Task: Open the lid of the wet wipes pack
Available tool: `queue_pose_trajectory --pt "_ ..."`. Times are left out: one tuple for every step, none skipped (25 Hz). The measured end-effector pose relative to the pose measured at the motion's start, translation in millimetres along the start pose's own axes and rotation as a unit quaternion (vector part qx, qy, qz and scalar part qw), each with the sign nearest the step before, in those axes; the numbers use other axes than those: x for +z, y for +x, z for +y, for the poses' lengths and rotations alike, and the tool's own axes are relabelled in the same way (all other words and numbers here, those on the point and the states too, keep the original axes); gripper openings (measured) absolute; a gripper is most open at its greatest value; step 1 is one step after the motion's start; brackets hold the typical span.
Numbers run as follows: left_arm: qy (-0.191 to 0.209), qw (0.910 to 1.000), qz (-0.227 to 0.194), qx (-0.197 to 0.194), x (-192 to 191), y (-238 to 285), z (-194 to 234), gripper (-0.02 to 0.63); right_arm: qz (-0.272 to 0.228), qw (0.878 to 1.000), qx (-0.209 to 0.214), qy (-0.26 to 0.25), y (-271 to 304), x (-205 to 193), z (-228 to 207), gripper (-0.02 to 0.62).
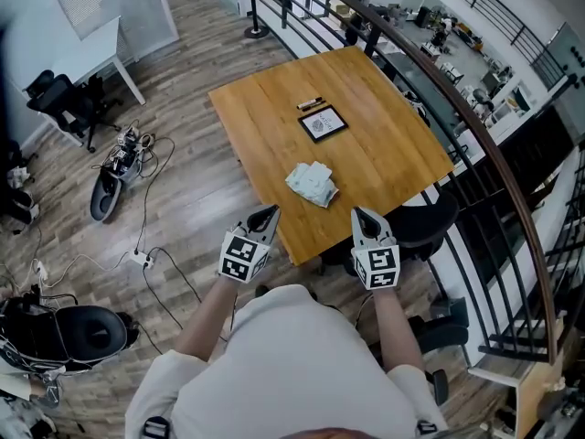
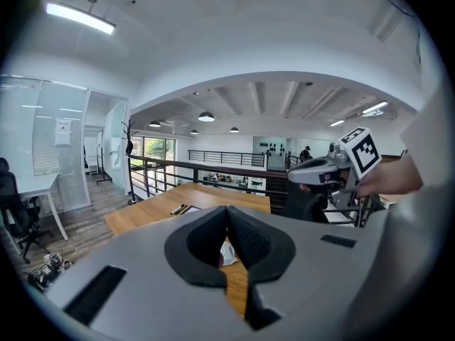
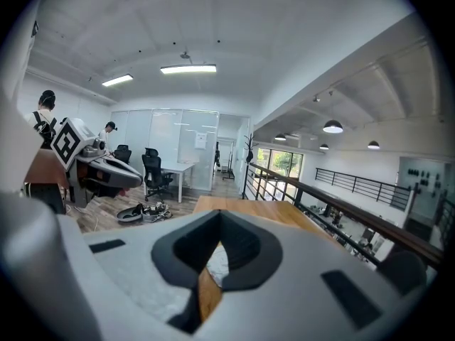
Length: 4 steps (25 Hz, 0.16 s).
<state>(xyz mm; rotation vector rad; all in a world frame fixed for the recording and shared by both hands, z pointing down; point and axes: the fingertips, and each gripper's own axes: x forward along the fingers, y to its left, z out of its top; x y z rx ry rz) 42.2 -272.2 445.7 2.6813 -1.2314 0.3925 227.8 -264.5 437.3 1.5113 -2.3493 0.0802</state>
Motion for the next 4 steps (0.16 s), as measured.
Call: queue_pose_trajectory --pt "-0.001 1.0000 0.000 0.000 0.1 0.5 0.0 -0.006 0.000 1.000 0.000 0.001 0.1 -0.1 -0.4 0.002" --pt "-0.001 1.0000 -0.001 0.001 0.5 1.0 0.1 -0.006 -0.001 1.000 0.000 0.003 0.2 0.0 -0.8 0.002" --pt "-0.002 1.0000 -0.001 0.001 1.0 1.6 0.3 -0.006 -0.001 1.000 -0.001 0.005 0.3 0.2 -1.3 0.002" --pt "-0.002 1.0000 -0.001 0.001 1.5 2.1 0.5 -0.006 -0.002 1.000 -0.001 0.007 0.4 0.5 -1.8 0.002"
